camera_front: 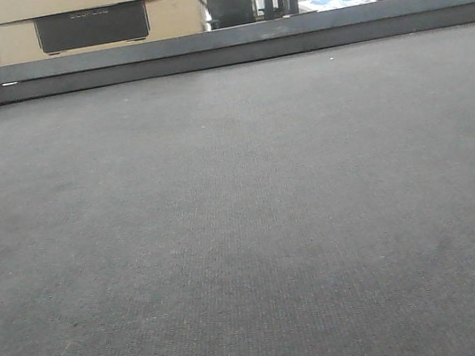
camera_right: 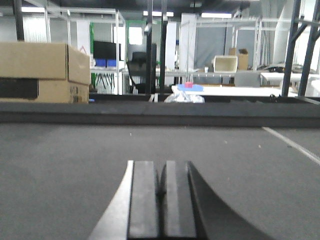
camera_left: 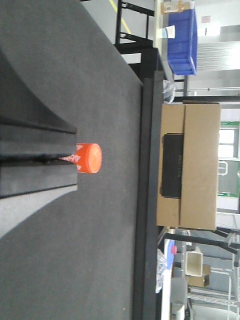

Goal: Place cylindrical capacitor in blue bin on shelf
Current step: 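Move left gripper above orange cylinder and right gripper above brown capacitor, then lower both grippers and close them around the two cylinders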

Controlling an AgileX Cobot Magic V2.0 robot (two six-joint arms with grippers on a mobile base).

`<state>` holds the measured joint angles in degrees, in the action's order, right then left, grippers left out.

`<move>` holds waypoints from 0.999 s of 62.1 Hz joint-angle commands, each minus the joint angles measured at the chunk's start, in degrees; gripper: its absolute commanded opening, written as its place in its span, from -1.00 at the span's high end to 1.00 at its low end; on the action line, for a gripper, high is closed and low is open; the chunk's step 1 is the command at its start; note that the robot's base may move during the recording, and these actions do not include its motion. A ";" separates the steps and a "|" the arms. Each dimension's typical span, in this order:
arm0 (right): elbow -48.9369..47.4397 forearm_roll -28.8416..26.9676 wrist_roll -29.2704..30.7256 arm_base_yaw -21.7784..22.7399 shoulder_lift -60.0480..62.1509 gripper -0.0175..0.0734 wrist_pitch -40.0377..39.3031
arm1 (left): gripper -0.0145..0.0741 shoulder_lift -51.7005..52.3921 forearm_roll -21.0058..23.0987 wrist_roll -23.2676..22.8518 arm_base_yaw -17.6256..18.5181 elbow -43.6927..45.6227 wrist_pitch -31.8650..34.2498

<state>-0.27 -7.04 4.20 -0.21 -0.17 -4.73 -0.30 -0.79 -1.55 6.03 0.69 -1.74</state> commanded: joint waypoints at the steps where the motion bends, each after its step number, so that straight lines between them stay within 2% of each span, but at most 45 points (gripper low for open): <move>1: -2.78 -2.70 0.37 0.12 0.17 0.97 4.16 | 0.92 0.30 0.79 -0.31 -0.18 4.07 -4.17; 7: -9.74 -3.03 0.37 0.12 -0.87 0.97 14.97 | 0.92 -0.24 0.43 -0.31 -0.18 10.64 -12.00; 17: -19.94 -2.87 0.37 0.12 -7.81 0.97 21.37 | 0.92 -7.32 0.16 -0.31 -0.18 22.52 -21.04; 27: -27.10 -4.60 0.37 0.12 -19.20 0.97 23.60 | 0.92 -20.17 0.79 -0.31 -0.18 32.87 -30.72; 36: -36.54 -4.60 0.37 0.12 -32.00 0.97 36.46 | 0.92 -34.97 1.29 -0.31 -0.18 42.04 -39.44; 42: -43.35 -4.60 0.37 0.12 -41.19 0.97 44.33 | 0.92 -43.24 1.41 -0.31 -0.18 47.14 -40.15; 47: -48.91 -4.60 0.37 0.12 -48.67 0.97 49.55 | 0.92 -48.43 1.41 -0.31 -0.18 50.31 -37.27; 51: -52.16 -4.60 0.37 0.12 -53.73 0.97 50.90 | 0.92 -52.69 1.95 -0.31 -0.18 51.99 -34.63; 62: -57.45 -4.82 0.37 0.12 -63.61 0.97 50.08 | 0.92 -61.35 3.57 -0.74 -0.18 54.93 -33.36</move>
<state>-55.92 -11.86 4.20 -0.21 -60.72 45.41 -58.73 1.63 -1.55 6.03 54.18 -36.46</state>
